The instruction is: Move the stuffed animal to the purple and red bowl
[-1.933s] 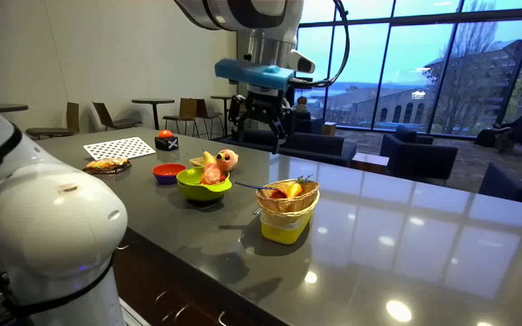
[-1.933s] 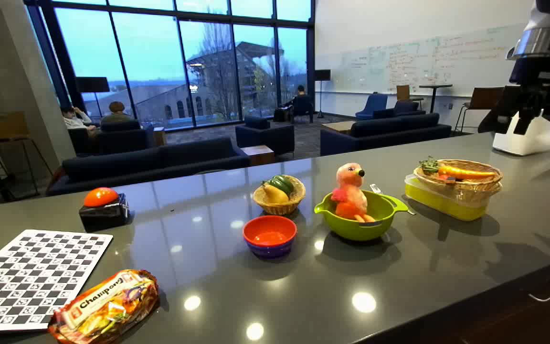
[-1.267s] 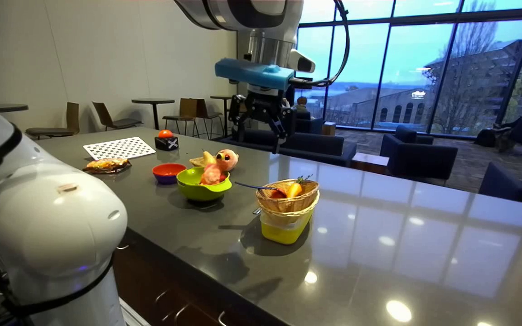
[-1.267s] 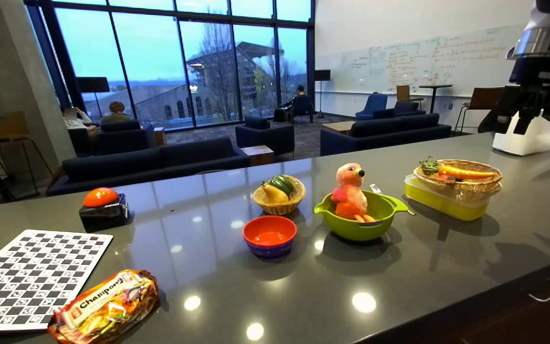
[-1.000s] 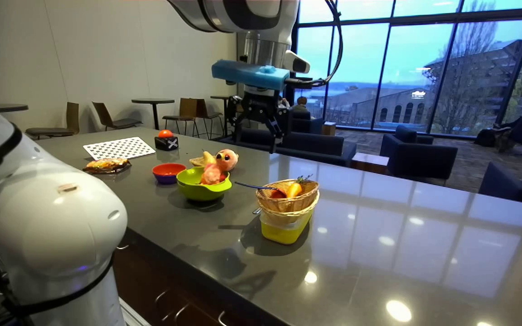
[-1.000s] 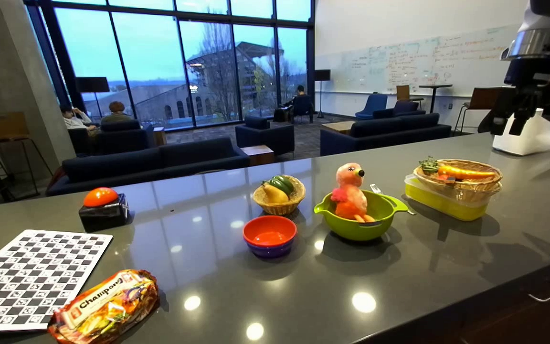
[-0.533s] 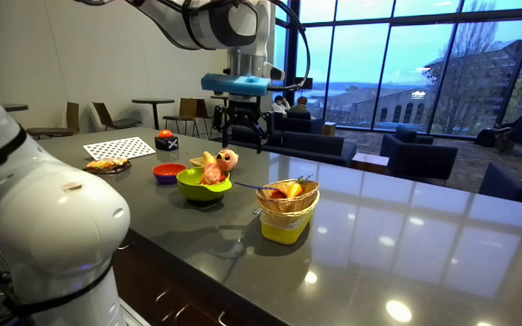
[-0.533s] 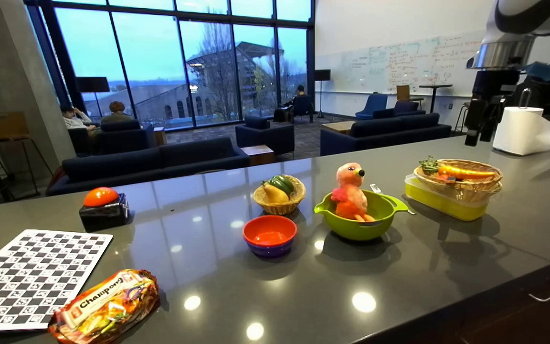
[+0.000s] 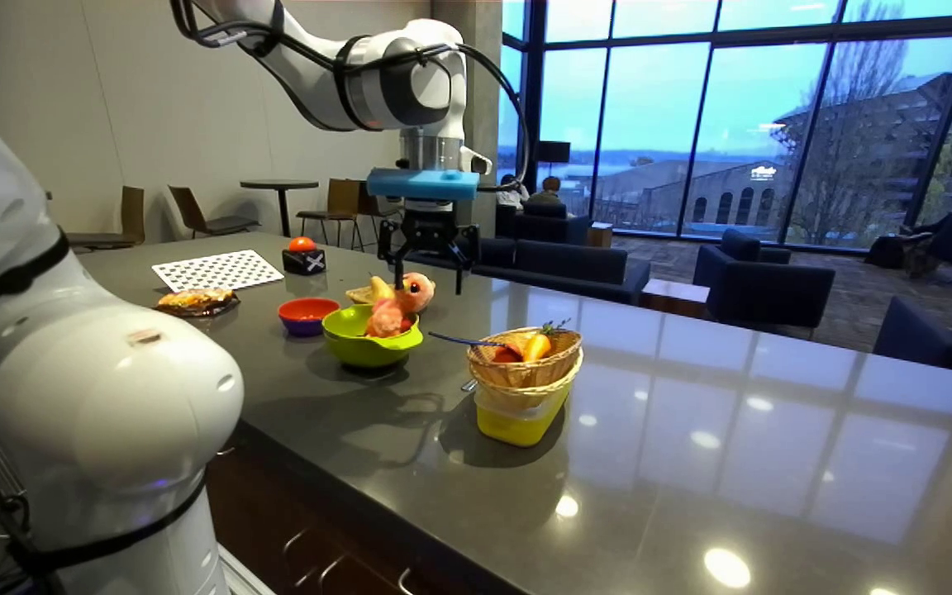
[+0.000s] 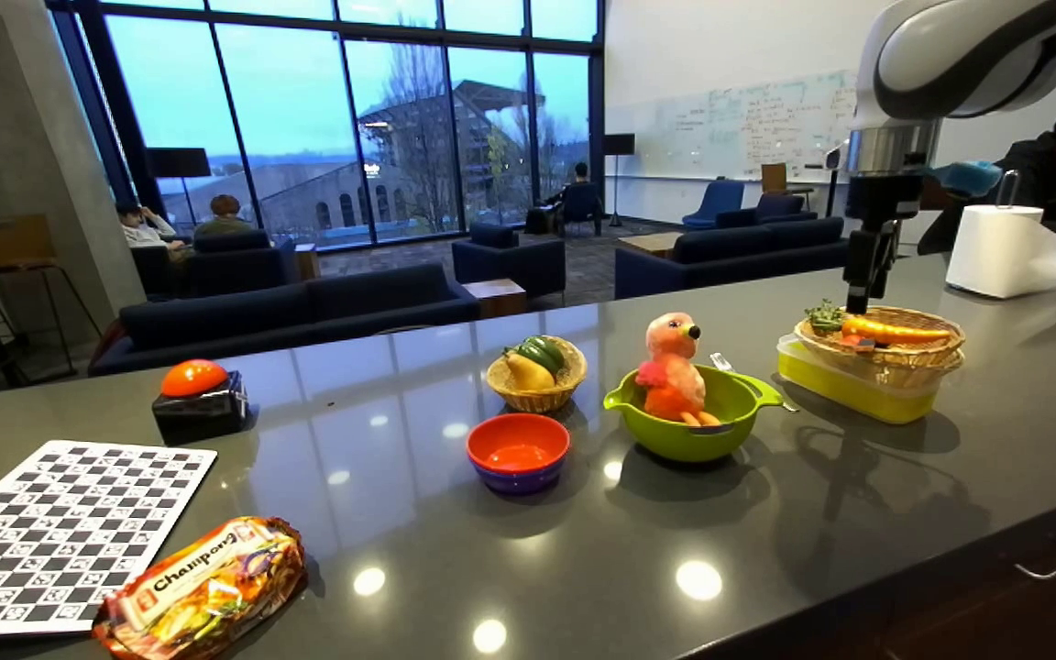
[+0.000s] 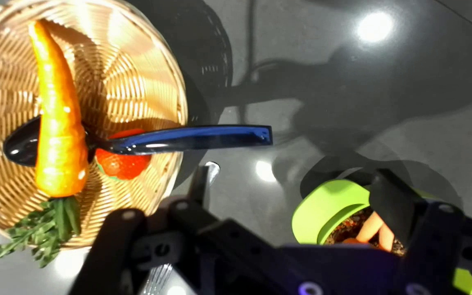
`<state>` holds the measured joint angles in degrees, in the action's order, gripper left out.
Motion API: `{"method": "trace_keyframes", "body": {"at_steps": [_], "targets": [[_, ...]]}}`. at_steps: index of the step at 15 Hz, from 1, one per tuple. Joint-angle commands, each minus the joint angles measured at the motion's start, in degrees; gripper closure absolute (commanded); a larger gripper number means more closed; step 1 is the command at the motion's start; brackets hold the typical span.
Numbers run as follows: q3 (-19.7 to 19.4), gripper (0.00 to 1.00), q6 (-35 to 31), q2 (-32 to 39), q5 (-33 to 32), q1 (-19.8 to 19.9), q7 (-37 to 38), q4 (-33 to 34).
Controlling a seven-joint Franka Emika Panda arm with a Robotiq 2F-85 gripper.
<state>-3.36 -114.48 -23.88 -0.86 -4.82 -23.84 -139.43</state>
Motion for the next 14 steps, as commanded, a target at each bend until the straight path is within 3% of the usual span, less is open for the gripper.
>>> {"method": "trace_keyframes", "body": {"at_steps": [1, 14], "targets": [[1.5, 0.00, -0.9, 4.2, -0.9, -1.8, -3.0, 2.5], [10.3, 0.00, -3.9, 9.9, -2.8, -8.2, -7.4, 3.3]]}}
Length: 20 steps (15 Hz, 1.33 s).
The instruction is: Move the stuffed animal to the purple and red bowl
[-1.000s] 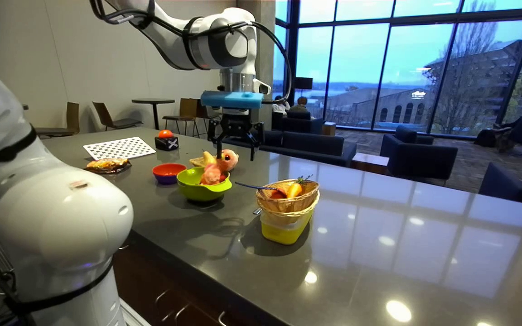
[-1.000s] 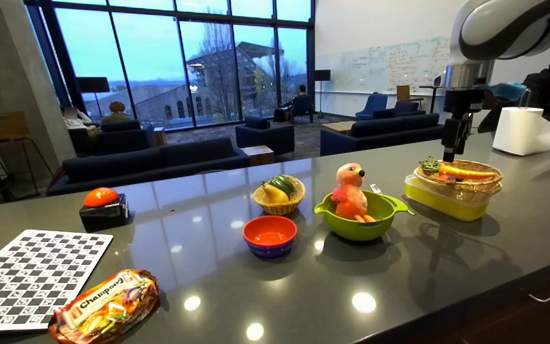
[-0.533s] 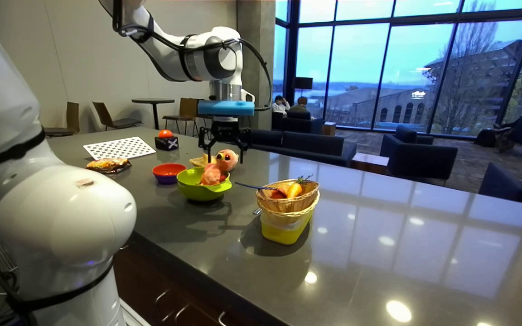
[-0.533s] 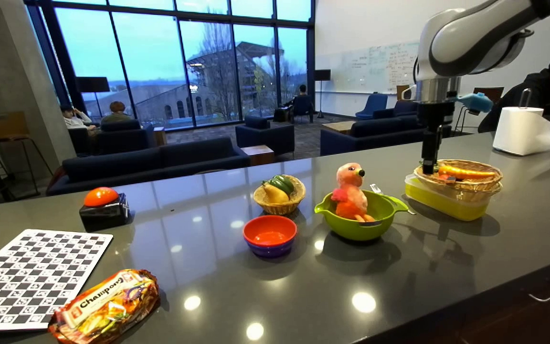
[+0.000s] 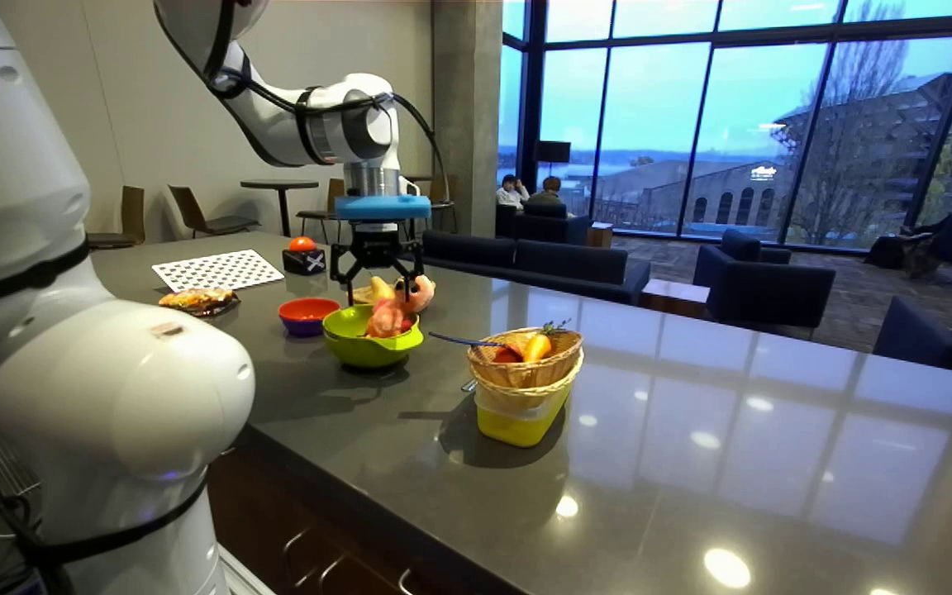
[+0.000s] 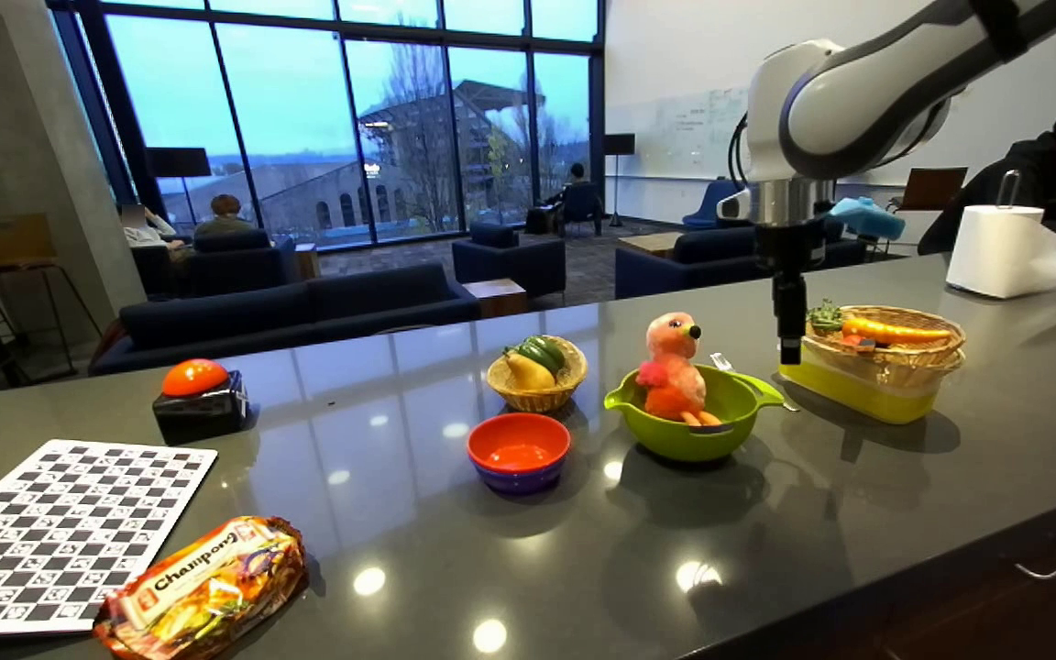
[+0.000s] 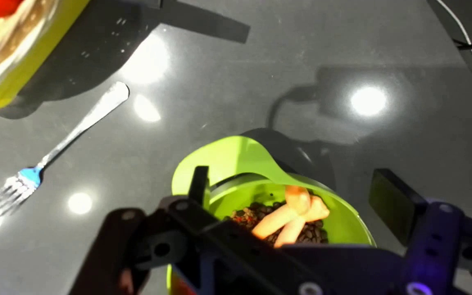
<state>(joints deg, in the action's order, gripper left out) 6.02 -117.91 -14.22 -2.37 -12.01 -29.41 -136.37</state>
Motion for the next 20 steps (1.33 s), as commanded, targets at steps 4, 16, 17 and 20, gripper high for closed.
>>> {"method": "trace_keyframes", "body": {"at_steps": [4, 16, 17, 20], "targets": [[2.0, 0.00, -0.4, -0.1, -2.3, -2.2, -4.9, 0.0], [2.4, 0.00, 1.0, -1.1, -5.2, -2.4, -6.6, -0.1], [2.4, 0.00, 1.0, -1.1, -5.2, -2.4, -6.6, -0.1], [2.0, 0.00, -2.8, -0.2, -2.9, -3.0, -8.3, -0.5]]}}
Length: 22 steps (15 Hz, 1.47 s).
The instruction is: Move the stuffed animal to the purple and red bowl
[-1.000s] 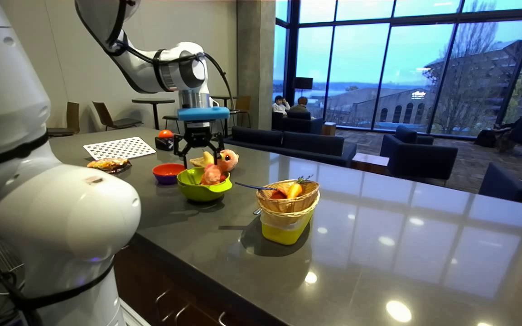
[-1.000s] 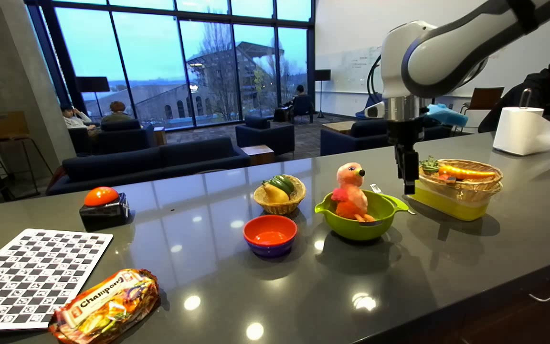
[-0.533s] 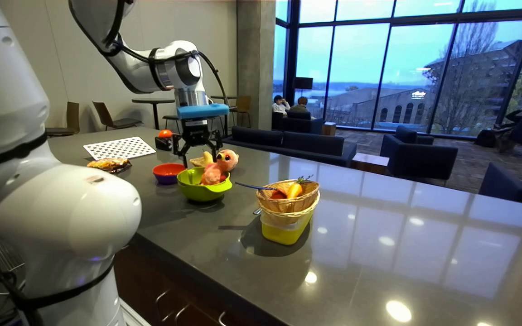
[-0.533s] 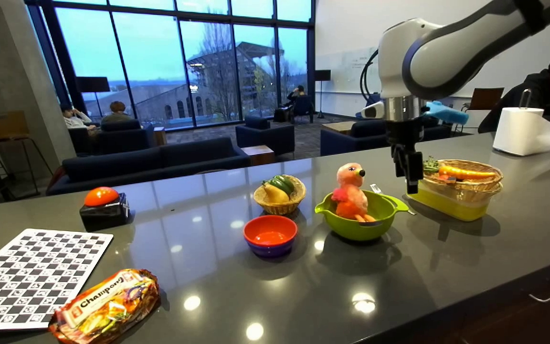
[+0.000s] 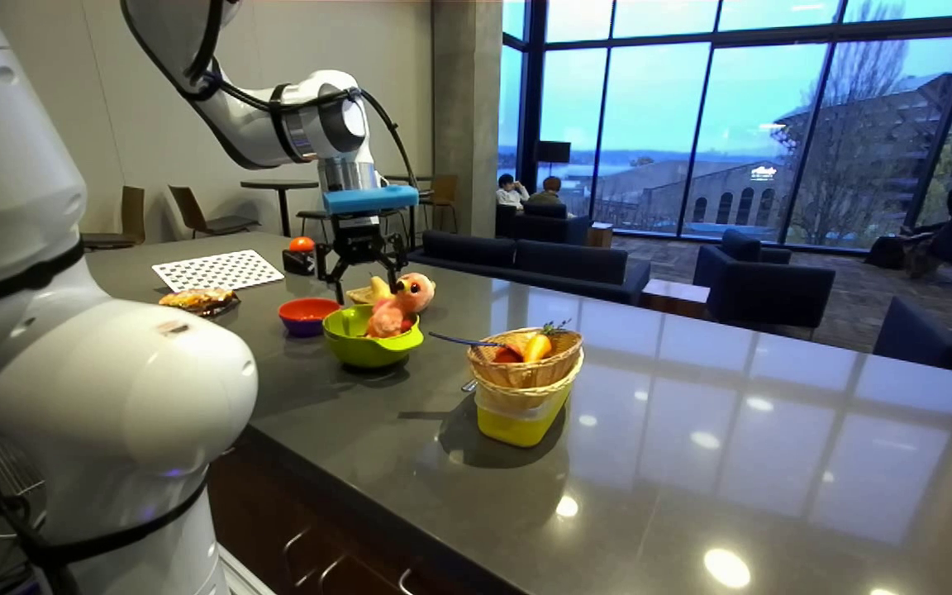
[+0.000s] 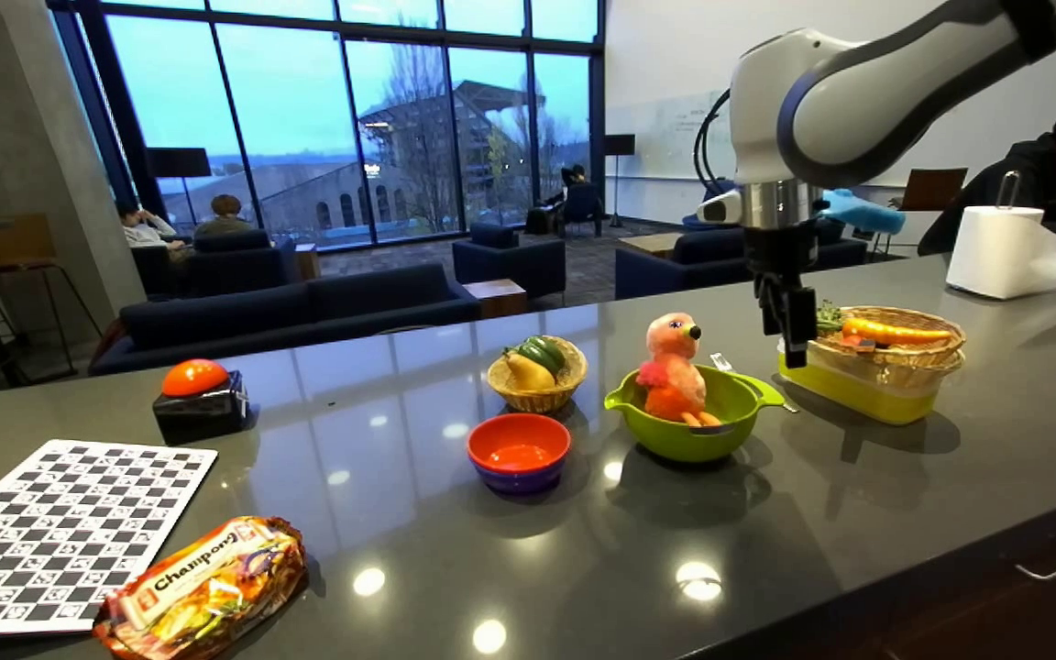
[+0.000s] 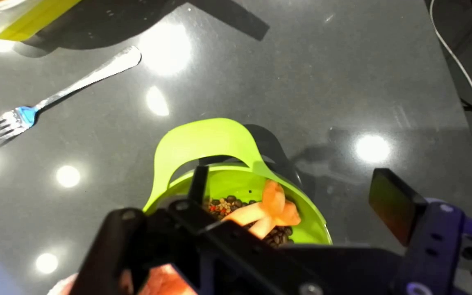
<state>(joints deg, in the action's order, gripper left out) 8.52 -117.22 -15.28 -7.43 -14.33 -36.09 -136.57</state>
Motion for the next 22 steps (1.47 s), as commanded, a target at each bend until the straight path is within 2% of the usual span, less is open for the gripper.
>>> {"method": "trace_keyframes", "body": {"at_steps": [1, 11, 16, 19, 22], "targets": [[-0.6, 0.00, -5.6, 1.1, 3.9, -1.2, -2.7, -0.5], [-1.4, 0.00, -29.2, 2.5, 20.4, -5.2, -24.0, -4.7], [-1.4, 0.00, -38.6, 2.2, 21.0, -4.5, -23.8, -7.7], [-1.1, 0.00, -43.3, 0.6, 17.8, -3.4, -20.6, -9.4], [-0.8, 0.00, -49.8, -1.0, 11.8, -0.9, -15.0, -11.4]]}}
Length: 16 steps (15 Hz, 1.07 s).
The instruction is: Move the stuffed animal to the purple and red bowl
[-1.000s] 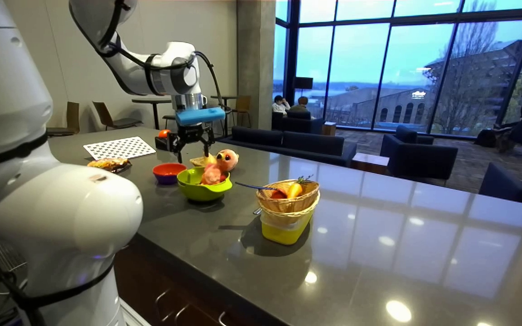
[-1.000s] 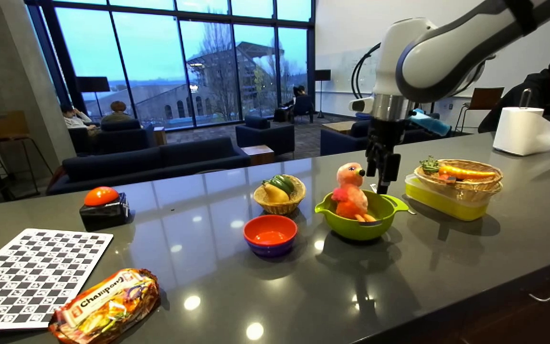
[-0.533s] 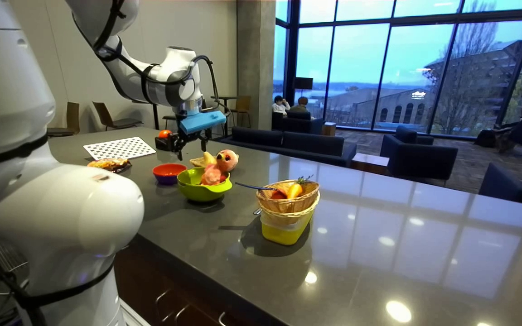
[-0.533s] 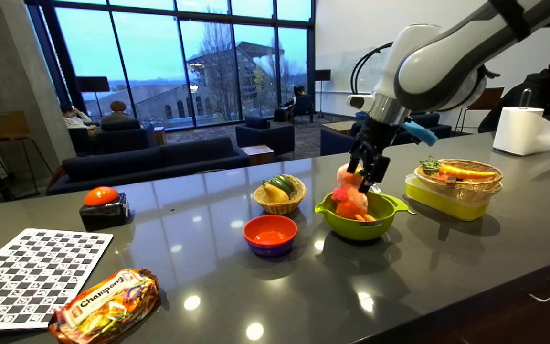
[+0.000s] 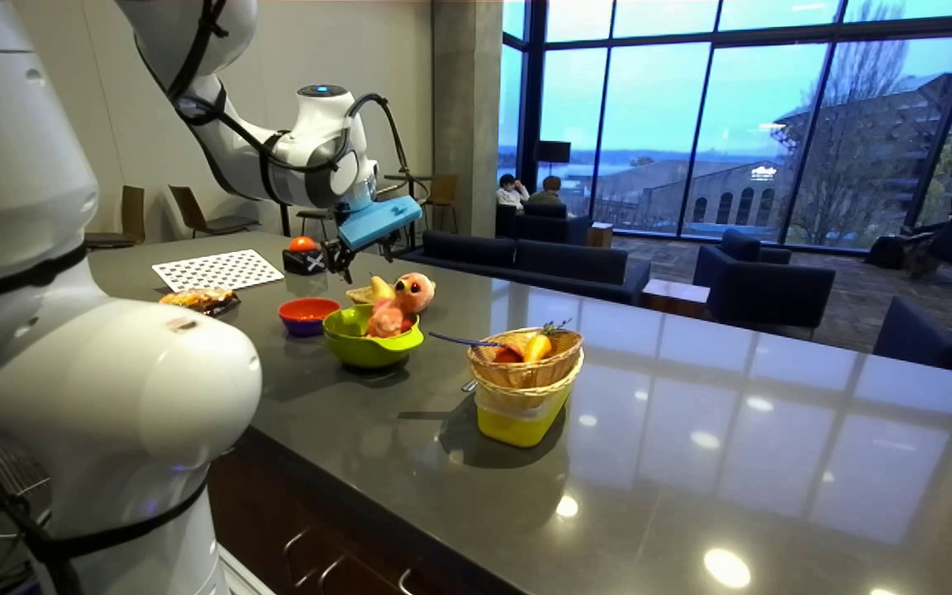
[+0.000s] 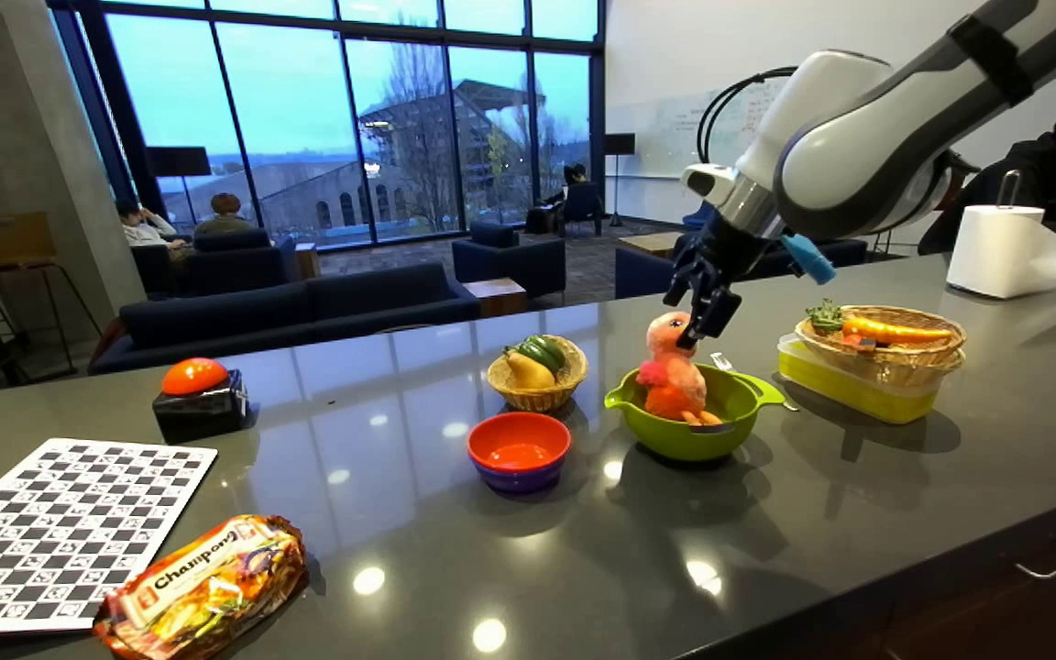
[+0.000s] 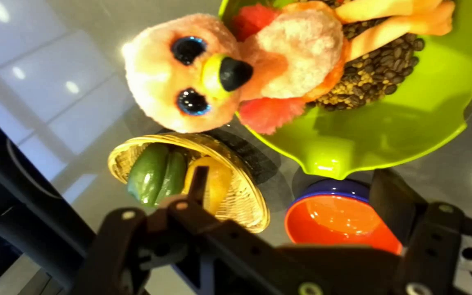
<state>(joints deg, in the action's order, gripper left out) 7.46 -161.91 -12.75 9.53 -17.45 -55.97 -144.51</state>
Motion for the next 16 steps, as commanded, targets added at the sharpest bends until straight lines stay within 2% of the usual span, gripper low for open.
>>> {"method": "trace_keyframes", "body": {"at_steps": [1, 5, 8, 9, 16], "targets": [[0.2, 0.00, -6.7, -3.9, -7.7, 3.3, 7.3, -4.0], [-0.2, 0.00, -7.5, -5.5, -16.1, 7.0, 15.5, -5.3], [-1.8, 0.00, -6.5, -4.5, -17.2, 5.9, 17.6, -4.9], [-1.1, 0.00, -6.6, -3.6, -14.7, 6.0, 16.3, -4.6], [-3.9, 0.00, -6.7, 2.3, -3.7, -1.0, 11.5, -2.9]]}}
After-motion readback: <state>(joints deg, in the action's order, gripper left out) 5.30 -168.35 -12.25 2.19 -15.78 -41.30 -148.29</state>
